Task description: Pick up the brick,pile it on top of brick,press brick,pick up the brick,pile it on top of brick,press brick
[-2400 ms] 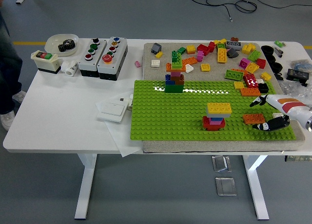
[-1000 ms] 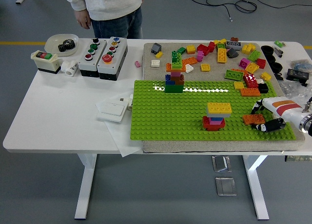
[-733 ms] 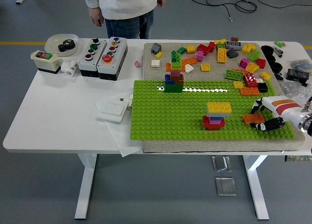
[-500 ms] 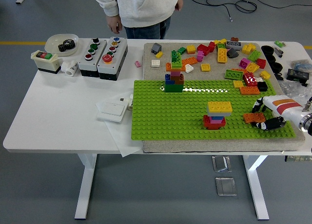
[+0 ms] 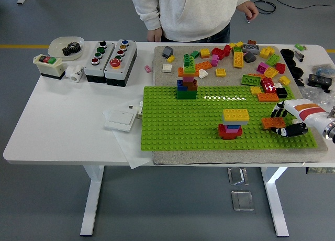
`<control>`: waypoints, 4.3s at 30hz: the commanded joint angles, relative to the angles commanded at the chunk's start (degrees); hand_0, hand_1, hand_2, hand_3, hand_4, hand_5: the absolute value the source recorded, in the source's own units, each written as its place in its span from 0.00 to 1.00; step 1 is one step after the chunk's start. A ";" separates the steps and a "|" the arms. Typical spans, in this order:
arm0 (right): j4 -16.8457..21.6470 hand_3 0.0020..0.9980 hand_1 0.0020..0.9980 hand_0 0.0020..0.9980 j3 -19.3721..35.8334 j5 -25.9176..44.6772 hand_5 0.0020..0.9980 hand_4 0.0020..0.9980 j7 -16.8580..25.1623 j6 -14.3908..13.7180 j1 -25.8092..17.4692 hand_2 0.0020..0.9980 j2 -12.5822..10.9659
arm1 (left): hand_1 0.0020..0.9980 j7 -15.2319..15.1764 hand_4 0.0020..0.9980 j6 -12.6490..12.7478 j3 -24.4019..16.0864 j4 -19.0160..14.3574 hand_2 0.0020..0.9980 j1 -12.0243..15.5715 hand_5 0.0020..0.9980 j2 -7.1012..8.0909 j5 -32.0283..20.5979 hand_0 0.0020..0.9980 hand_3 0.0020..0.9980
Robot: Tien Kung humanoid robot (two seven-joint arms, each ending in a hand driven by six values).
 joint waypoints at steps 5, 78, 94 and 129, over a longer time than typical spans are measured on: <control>2.75 0.48 0.50 0.62 1.81 0.12 0.21 0.66 -0.12 0.09 -0.48 0.52 -1.26 | 0.73 0.01 0.58 0.02 -0.41 0.00 0.64 0.06 0.60 -0.03 0.43 0.78 0.56; 42.82 0.49 0.51 0.58 3.90 -1.97 0.33 0.73 -30.00 16.83 -0.96 0.54 -3.76 | 0.73 0.63 0.58 0.09 -2.52 0.00 0.64 0.42 0.60 0.37 2.69 0.79 0.56; 41.74 0.50 0.51 0.58 2.21 -5.07 0.36 0.74 -27.38 16.75 0.09 0.54 -3.51 | 0.73 0.59 0.58 0.12 -2.17 0.00 0.64 0.28 0.60 0.37 2.28 0.79 0.56; 38.31 0.50 0.51 0.57 1.82 -7.00 0.36 0.75 -23.29 15.73 0.35 0.55 -3.69 | 0.73 0.63 0.58 0.01 -1.51 0.00 0.64 0.45 0.60 0.41 2.29 0.79 0.56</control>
